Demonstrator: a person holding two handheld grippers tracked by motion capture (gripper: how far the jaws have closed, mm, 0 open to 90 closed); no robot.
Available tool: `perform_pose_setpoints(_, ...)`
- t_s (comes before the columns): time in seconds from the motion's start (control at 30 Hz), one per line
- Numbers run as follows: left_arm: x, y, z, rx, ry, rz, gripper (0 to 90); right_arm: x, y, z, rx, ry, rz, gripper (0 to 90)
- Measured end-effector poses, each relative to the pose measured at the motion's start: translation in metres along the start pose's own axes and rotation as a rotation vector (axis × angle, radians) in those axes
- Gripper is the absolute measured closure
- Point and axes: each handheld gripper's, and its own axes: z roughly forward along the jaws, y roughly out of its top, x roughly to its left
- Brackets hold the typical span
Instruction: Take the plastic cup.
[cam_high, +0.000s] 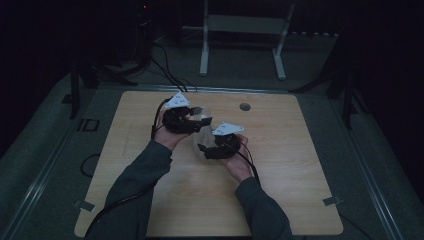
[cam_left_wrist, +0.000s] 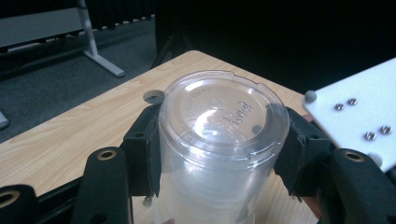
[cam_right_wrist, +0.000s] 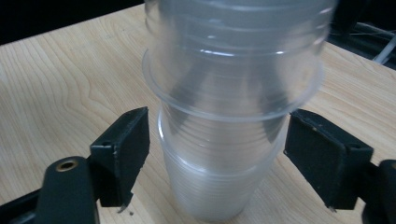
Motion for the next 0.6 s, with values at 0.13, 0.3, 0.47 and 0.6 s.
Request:
perform_pose_setpoints(0.13, -0.001, 0.002, -0.001, -0.002, -0.001, 0.003, 41.1, 0.000, -0.001, 0.001, 0.004, -0.006, -0.003, 25.1)
perform_pose_setpoints(0.3, -0.002, 0.007, -0.004, -0.014, -0.005, 0.004, 41.1, -0.001, -0.002, 0.001, 0.014, -0.006, -0.005, 26.6)
perform_pose_setpoints(0.47, -0.003, 0.011, -0.008, -0.025, -0.009, 0.004, 41.1, -0.001, -0.002, 0.000, 0.012, -0.005, 0.000, 26.4)
perform_pose_setpoints(0.6, -0.003, 0.016, -0.013, -0.035, -0.011, 0.009, 41.1, 0.000, -0.001, -0.003, 0.000, -0.005, 0.001, 24.7)
